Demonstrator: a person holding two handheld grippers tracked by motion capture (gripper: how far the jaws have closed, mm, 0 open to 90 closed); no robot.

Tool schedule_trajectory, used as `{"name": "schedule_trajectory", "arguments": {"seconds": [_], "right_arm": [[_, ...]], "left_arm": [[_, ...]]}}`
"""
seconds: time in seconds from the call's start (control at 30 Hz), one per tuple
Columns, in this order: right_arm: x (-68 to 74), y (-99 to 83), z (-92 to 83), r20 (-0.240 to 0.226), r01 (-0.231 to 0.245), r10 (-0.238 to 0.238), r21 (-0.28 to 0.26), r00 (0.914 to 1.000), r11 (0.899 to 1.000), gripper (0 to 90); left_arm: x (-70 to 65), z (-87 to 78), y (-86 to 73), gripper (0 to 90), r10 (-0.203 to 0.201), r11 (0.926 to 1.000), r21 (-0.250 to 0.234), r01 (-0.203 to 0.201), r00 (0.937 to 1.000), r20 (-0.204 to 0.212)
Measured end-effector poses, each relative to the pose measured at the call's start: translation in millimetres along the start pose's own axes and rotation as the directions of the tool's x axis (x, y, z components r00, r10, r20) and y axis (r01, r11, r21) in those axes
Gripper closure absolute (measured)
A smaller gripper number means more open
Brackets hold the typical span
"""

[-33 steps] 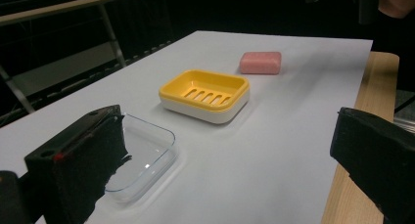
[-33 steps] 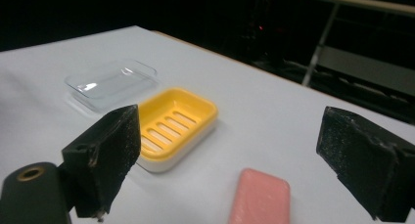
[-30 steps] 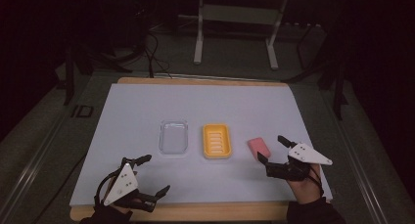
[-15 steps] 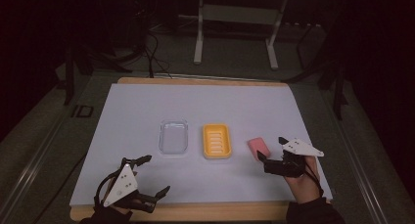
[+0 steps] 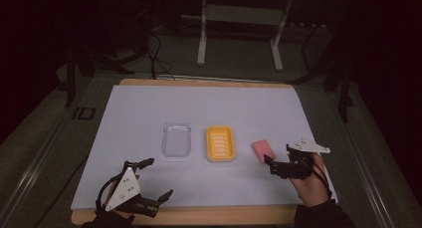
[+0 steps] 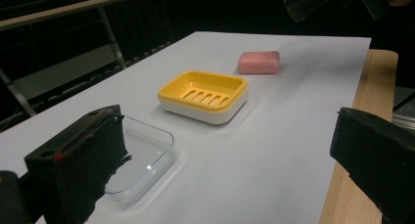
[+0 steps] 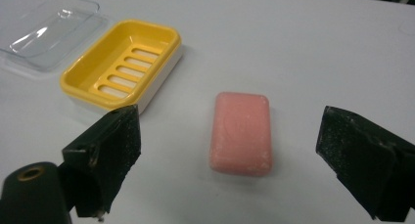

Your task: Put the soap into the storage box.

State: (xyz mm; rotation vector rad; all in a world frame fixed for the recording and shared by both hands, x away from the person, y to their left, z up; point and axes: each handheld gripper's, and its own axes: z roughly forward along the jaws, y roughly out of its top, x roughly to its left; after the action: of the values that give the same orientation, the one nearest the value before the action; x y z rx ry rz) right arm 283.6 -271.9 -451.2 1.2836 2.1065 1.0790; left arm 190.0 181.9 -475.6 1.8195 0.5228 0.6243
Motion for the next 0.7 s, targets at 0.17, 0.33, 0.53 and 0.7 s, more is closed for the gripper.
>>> {"name": "schedule_trajectory", "arguments": {"seconds": [0.17, 0.33, 0.53, 0.7], "right_arm": [[1.4, 1.2, 0.4, 0.006, -0.064, 0.064, 0.044, 0.9979, 0.997, 19.5], [1.9, 0.0, 6.8, -0.004, -0.071, 0.072, 0.147, 0.9974, 0.987, 15.1], [-0.3, -3.0, 13.7, -0.03, -0.087, 0.1, 0.281, 0.9945, 0.956, 13.6], [-1.4, -4.5, 16.9, -0.03, -0.106, 0.124, 0.35, 0.9918, 0.931, 14.1]], "left_arm": [[-0.1, -0.1, 0.0, 0.6, 0.0, 1.0, 0.0, 0.0, 1.0, 0.001], [-0.3, -0.1, 0.0, 0.6, 0.001, 1.0, 0.001, -0.001, 1.0, 0.001], [-1.1, 0.5, -0.1, 0.6, 0.006, 1.0, 0.006, -0.006, 1.0, 0.001], [-1.2, 0.5, -0.1, 0.7, 0.006, 1.0, 0.006, -0.006, 1.0, 0.0]]}}
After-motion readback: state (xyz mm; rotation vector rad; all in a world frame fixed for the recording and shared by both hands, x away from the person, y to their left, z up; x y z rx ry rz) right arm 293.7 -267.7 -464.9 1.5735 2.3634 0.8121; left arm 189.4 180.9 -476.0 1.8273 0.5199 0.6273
